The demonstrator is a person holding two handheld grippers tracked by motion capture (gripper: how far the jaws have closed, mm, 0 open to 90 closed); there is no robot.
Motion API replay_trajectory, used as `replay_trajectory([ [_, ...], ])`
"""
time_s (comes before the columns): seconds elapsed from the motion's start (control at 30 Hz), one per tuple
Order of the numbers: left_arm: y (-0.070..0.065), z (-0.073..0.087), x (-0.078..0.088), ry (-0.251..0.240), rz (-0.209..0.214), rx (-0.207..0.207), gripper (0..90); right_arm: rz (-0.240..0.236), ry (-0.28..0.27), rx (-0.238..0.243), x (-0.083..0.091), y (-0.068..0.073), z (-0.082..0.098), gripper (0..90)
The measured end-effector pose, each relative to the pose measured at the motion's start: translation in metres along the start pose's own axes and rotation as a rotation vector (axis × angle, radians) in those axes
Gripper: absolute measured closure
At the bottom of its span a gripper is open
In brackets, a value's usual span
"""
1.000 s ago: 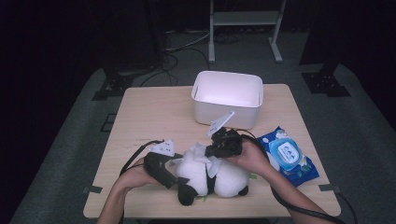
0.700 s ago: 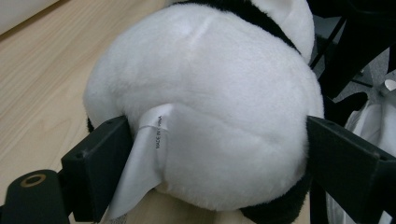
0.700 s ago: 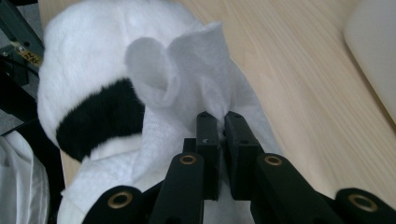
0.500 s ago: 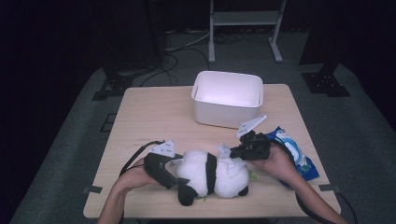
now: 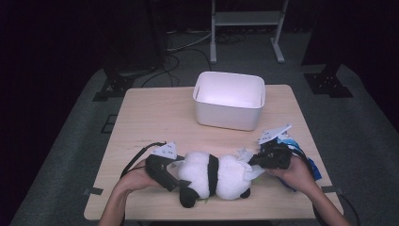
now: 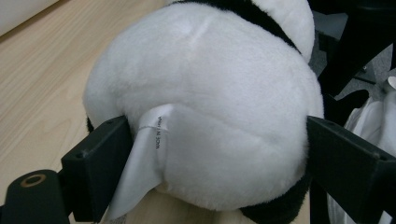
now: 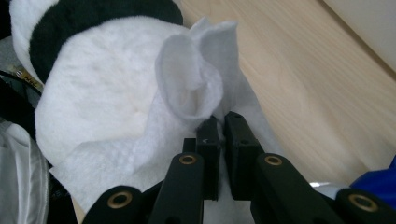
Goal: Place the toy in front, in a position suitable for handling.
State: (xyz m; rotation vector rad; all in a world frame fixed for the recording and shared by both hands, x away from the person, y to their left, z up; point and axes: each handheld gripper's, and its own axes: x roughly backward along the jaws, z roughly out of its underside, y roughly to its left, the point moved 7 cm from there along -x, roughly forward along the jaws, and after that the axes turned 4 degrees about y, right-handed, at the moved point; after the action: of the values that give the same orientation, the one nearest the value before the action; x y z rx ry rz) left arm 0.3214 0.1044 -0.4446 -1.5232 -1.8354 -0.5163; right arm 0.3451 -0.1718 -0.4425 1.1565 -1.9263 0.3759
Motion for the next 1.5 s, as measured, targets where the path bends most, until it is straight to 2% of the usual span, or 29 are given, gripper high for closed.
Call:
replay_trajectory([
  [0.13,0.0,0.0,0.0,0.0,0.001,0.001,10.0,-0.007,-0.007,-0.006,0.0,-0.001,0.001,84.4],
  [0.23,0.0,0.0,0.0,0.003,0.0,-0.002,10.0,-0.011,-0.01,0.011,-0.001,0.002,-0.007,84.4],
  [0.57,-0.001,0.0,0.0,0.003,0.001,0.0,9.9,-0.023,0.021,0.094,-0.017,0.02,-0.045,84.4],
  [0.8,0.0,-0.001,0.0,0.001,0.003,-0.002,9.9,-0.05,0.036,0.125,-0.032,0.031,-0.068,84.4],
  [1.1,0.0,-0.001,-0.001,-0.004,0.007,0.0,9.9,-0.076,0.07,0.22,-0.057,0.052,-0.099,84.4],
  [1.33,0.0,-0.001,-0.001,0.001,0.008,-0.008,9.8,-0.091,0.068,0.243,-0.067,0.062,-0.122,84.4],
  [1.5,-0.001,0.0,0.0,0.003,0.012,-0.016,9.9,-0.096,0.064,0.264,-0.069,0.069,-0.126,84.4],
])
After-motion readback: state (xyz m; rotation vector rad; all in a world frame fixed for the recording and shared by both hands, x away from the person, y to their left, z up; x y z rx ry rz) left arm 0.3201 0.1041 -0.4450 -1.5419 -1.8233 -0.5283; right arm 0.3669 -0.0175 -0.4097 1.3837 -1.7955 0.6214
